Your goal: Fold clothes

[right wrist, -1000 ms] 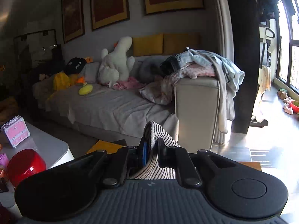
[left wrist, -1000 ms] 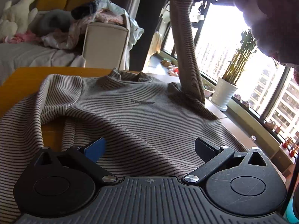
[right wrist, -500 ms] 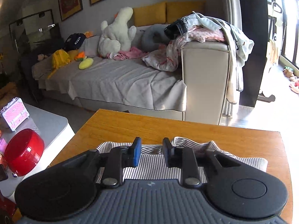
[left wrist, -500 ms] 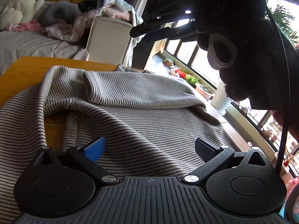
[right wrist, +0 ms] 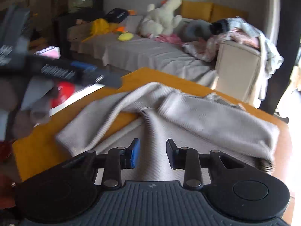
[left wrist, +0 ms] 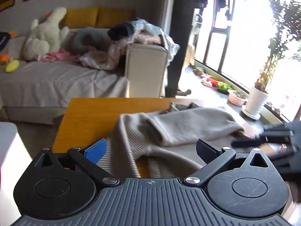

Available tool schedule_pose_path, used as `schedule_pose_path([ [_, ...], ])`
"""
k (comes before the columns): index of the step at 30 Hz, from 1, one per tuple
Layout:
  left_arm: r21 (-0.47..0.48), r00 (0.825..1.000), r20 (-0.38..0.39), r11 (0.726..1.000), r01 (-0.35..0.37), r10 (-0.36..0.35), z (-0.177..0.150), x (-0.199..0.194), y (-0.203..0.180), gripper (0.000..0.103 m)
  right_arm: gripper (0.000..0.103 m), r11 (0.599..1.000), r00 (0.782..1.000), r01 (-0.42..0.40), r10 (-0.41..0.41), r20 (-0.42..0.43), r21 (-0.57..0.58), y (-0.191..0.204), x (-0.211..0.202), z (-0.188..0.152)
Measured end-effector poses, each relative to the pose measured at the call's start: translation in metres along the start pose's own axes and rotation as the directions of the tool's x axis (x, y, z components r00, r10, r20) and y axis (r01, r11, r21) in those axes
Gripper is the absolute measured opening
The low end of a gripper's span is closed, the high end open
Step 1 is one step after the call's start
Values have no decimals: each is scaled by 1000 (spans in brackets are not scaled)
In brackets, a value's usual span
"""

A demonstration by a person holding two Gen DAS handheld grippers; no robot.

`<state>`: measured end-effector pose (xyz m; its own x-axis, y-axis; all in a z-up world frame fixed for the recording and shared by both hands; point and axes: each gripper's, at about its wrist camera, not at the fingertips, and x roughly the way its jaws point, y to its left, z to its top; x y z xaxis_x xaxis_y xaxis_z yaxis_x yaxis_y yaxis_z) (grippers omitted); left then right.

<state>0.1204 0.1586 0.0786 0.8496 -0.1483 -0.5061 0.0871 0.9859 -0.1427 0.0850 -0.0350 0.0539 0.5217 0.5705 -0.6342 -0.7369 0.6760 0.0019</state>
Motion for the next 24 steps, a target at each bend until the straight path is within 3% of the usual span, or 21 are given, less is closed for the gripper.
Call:
schedule_pose_path([
  [3,-36,999,27,999,-24,25,14,-8,11,103,43,993,994,-112,112,-17,-30,36,15,-6],
  [7,-35,998,27,998,-50,51,19,-13,10,103,45,990,990,-136,134,-46,-42,61,44,-10],
  [9,-14,998,16,998,-62,62,16,-14,8,103,33,992,993,-106,102,-51,-67,66,53,-9],
  [10,-4,998,10,998,-65,65,14,-14,8,103,12,994,997,-76,73,-36,-79,64,52,-5],
  [12,1,997,6,997,-74,74,13,-14,9,103,5,996,1000,-7,8,10,-89,56,45,6],
  [14,-4,996,20,996,-85,85,13,-15,13,103,5,994,994,78,-72,76,-78,32,30,28],
  [16,-30,995,41,995,-91,92,15,-18,18,103,5,976,968,204,-191,162,-71,0,8,51],
  [20,-102,996,51,993,-61,67,19,-12,25,103,5,909,878,411,-375,298,-69,-54,-28,89],
  [23,-100,999,22,995,-30,32,17,3,16,103,5,854,816,516,-467,341,-65,-94,-40,106],
  [24,-85,1000,7,996,-19,19,15,9,10,103,5,841,805,537,-489,337,-62,-109,-39,107],
])
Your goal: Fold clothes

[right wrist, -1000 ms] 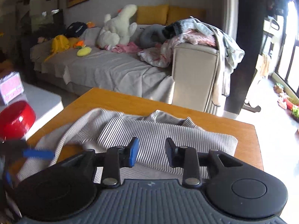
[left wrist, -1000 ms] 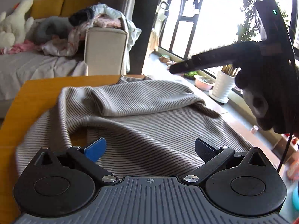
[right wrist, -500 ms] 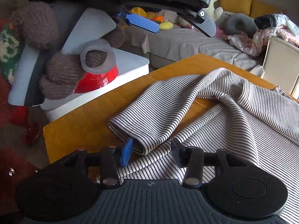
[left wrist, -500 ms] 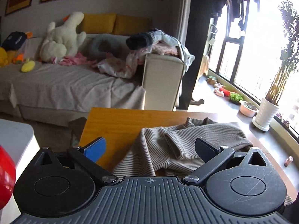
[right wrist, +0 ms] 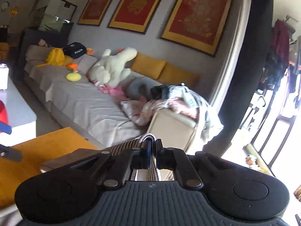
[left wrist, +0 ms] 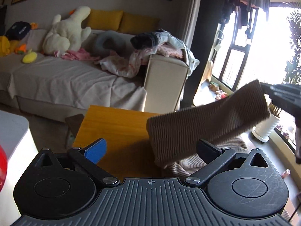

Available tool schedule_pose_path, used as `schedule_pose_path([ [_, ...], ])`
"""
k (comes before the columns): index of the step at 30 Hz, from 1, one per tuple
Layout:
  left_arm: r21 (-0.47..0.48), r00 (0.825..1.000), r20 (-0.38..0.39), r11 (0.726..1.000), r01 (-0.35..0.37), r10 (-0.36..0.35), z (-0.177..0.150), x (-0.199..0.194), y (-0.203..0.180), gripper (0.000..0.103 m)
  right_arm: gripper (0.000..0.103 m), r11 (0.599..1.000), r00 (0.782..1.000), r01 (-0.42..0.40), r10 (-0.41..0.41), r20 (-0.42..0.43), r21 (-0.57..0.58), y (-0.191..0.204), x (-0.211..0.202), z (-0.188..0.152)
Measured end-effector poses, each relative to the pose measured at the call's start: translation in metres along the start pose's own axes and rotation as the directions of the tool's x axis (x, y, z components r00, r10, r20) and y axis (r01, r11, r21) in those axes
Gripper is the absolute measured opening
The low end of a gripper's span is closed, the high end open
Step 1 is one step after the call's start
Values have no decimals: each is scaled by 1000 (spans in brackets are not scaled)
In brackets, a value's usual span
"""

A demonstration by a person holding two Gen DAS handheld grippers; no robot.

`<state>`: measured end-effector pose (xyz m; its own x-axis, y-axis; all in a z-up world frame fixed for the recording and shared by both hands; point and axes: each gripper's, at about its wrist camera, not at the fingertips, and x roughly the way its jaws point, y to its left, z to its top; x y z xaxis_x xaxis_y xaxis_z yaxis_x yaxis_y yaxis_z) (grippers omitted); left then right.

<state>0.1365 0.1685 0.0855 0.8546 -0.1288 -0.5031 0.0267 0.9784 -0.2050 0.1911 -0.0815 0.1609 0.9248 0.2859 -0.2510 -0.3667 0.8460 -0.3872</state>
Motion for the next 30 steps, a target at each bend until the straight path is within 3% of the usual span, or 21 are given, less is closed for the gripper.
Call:
schedule_pose_path([
  [6,79,995,-85,995,59,-52,-17,29,-32,103,5,994,986,36,-19,-164,102,-58,48,-57],
  [11,143,987,-133,984,110,-91,-27,57,-63,103,7,980,937,70,0,-348,188,-75,68,-131],
  [14,196,984,-142,972,132,-106,-33,72,-82,103,15,955,920,129,-14,-392,268,-91,57,-157],
  [17,237,986,-144,964,121,-88,-40,86,-91,103,32,907,929,165,-11,-370,387,-107,38,-165],
  [18,238,985,-150,965,115,-80,-42,91,-91,103,33,883,939,157,5,-344,442,-112,30,-166],
  [20,229,984,-166,968,104,-67,-45,99,-90,103,39,818,957,100,77,-279,566,-120,21,-166],
  [22,216,984,-161,971,108,-73,-46,100,-90,103,50,717,961,13,182,-206,697,-124,21,-170],
  [24,206,985,-149,971,121,-91,-45,99,-93,103,57,697,951,-1,222,-215,717,-113,35,-173],
  [25,207,985,-144,970,127,-99,-45,98,-95,103,57,699,944,1,235,-231,716,-105,43,-174],
  [26,218,985,-137,967,133,-104,-46,96,-99,103,43,700,937,3,248,-247,714,-98,51,-175],
  [28,252,988,-117,959,129,-102,-47,91,-104,103,9,758,935,-19,245,-257,652,-81,60,-166],
  [30,281,991,-88,952,121,-100,-46,84,-106,103,7,790,957,-49,213,-199,612,-76,54,-150],
])
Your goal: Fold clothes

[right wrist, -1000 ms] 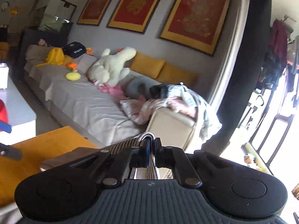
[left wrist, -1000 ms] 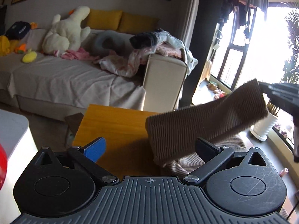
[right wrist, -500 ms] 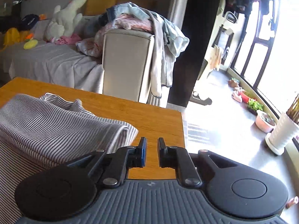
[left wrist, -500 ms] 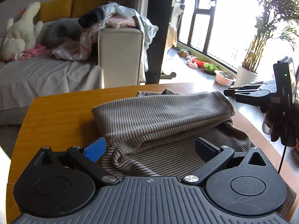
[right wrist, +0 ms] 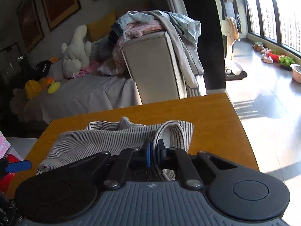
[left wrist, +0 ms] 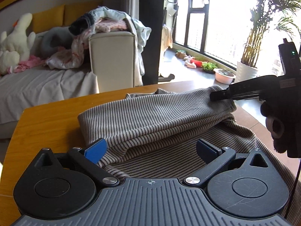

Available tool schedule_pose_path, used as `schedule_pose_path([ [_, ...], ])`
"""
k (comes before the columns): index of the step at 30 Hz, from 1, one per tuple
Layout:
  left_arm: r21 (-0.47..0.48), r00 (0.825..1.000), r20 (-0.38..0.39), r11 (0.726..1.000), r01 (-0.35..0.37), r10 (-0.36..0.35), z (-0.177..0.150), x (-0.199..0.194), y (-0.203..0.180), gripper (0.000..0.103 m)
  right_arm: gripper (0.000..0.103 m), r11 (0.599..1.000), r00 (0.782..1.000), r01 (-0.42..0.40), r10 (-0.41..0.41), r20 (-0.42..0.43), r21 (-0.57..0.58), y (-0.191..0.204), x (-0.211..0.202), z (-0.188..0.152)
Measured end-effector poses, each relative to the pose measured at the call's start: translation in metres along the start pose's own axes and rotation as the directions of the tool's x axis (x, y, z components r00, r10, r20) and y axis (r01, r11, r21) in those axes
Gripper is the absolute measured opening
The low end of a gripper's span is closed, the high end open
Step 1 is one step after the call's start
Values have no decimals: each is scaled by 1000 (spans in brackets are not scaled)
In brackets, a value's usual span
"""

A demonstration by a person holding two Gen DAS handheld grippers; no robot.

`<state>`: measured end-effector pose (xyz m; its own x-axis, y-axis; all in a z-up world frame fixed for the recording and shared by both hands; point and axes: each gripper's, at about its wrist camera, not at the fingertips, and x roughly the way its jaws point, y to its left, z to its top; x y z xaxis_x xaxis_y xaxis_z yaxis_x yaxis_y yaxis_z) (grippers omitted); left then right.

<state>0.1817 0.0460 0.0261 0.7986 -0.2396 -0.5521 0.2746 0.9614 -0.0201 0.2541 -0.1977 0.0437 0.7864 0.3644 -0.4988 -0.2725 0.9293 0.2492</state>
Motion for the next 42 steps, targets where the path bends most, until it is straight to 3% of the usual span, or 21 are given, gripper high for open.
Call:
schedule_pose_path([
  [3,-30,999,48,999,13,-11,7,-5,5,103,6,998,998,20,-24,63,62,-6,-4,15],
  [7,-128,993,99,989,71,-58,14,5,11,103,6,983,989,146,-141,-55,113,-27,23,-11],
  [9,-148,995,82,986,76,-64,10,20,12,103,8,978,984,174,-167,-67,111,-32,26,-27],
  [13,-110,1000,-11,994,-2,1,-10,54,12,103,22,970,975,221,-221,-11,104,-28,12,-36],
  [15,-90,1000,-18,996,-16,14,-12,55,10,103,23,966,968,244,-248,40,85,-21,4,-39],
  [18,-70,999,-19,997,-30,29,-13,55,8,103,31,984,971,159,-170,169,76,-7,-19,-37],
  [20,-69,999,-22,997,-32,30,-13,55,7,103,58,993,973,94,-107,205,76,-3,-25,-35],
  [22,-63,999,-25,997,-38,36,-13,56,6,103,61,995,973,51,-67,220,80,-4,-23,-39],
  [26,-62,999,-23,997,-40,39,-15,55,5,103,64,989,974,34,-65,219,144,-17,-14,-52],
  [28,-58,999,-21,997,-45,44,-16,55,3,103,74,984,970,26,-68,235,177,-23,-18,-55],
  [30,-56,999,-22,997,-48,47,-16,55,2,103,77,979,964,18,-70,255,202,-27,-24,-58],
  [37,-56,998,-22,997,-51,50,-17,55,1,103,79,990,971,82,-106,212,119,-9,-17,-55],
  [42,-58,998,-21,997,-52,51,-18,53,2,103,80,987,974,98,-121,191,125,-8,-16,-55],
])
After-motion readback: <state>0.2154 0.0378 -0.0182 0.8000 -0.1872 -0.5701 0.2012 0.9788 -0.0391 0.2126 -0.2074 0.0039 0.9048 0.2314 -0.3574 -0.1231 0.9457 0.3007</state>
